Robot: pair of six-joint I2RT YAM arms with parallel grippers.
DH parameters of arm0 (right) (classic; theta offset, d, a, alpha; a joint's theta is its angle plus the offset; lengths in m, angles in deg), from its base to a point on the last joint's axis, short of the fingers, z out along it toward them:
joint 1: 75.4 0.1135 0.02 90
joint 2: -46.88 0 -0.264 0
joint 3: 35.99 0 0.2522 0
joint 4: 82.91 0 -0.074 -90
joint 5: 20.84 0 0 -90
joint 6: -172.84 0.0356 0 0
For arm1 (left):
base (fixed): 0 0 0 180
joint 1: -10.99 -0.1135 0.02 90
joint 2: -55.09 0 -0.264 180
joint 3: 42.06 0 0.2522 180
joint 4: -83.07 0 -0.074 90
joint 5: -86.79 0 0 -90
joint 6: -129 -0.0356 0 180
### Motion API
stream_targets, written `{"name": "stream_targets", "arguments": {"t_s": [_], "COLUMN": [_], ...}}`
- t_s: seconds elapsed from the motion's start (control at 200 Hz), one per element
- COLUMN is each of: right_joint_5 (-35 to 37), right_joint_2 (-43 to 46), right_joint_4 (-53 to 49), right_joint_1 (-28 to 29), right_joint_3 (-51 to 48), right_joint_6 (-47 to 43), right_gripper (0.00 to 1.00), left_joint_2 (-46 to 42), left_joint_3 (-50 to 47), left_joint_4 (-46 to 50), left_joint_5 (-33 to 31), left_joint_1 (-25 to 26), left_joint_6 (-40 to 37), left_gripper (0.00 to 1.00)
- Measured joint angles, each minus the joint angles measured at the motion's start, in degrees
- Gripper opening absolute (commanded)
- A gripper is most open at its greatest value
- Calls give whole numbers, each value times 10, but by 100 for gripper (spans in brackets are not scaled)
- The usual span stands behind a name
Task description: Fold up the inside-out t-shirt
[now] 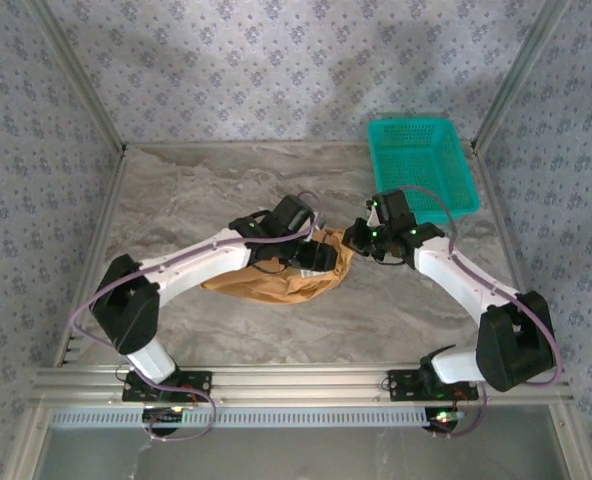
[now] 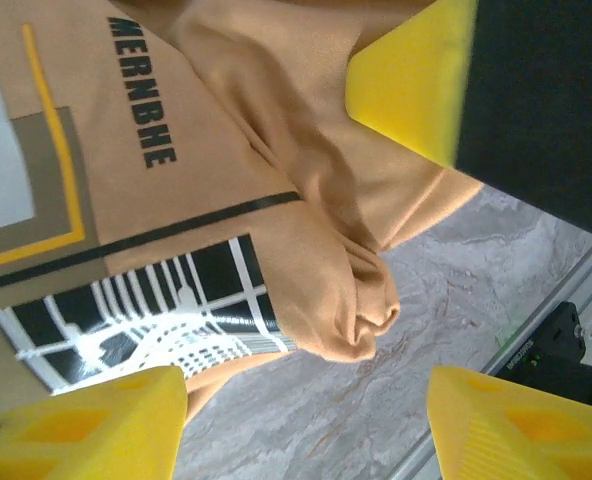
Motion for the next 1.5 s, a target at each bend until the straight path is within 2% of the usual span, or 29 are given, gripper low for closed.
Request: {"name": "stream_targets", "arguments": {"t_s": [0.105,0.145,0.205,0.32,0.48,0.605,0.735,0.859,0.984,1.139,1.324,1.404,1.499], "right_joint_5": [-3,-4,-7,-13,-24,-39,-44,-58,-66,-43,30,48,73], "right_joint_2": [0,0,0,2,17,36,48,50,57,69,43,6,-11], "right_joint_4": [-1,-2,-3,-4,-16,-33,-57,-73,-88,-106,-116,-125,-141], "right_joint_1": [-1,-2,-6,-20,-52,-87,-102,-103,-91,-94,-179,-185,-149], "right_joint_3": [0,0,0,-2,-14,-15,-5,31,67,71,2,-2,-1], "right_joint_6": [0,0,0,0,-5,-16,-26,-31,-40,-48,-50,-62,-81], "right_gripper": [0,0,0,0,0,0,0,0,0,0,0,24,43], "left_joint_2": [30,41,55,74,52,-33,-134,-224,-258,-255,-266,-285,-299], "left_joint_3": [0,0,0,-3,-6,13,74,107,113,45,-137,-225,-280], "left_joint_4": [-34,-44,-52,-61,-32,28,63,64,63,59,52,33,3], "left_joint_5": [2,3,5,16,18,-3,-54,-98,-111,-125,-136,-125,-118], "left_joint_1": [0,-2,-3,-9,-49,-122,-176,-189,-189,-189,-196,-197,-182], "left_joint_6": [9,14,18,26,28,23,21,21,21,17,16,35,61], "left_gripper": [57,50,36,0,0,0,0,0,0,0,0,0,0]}}
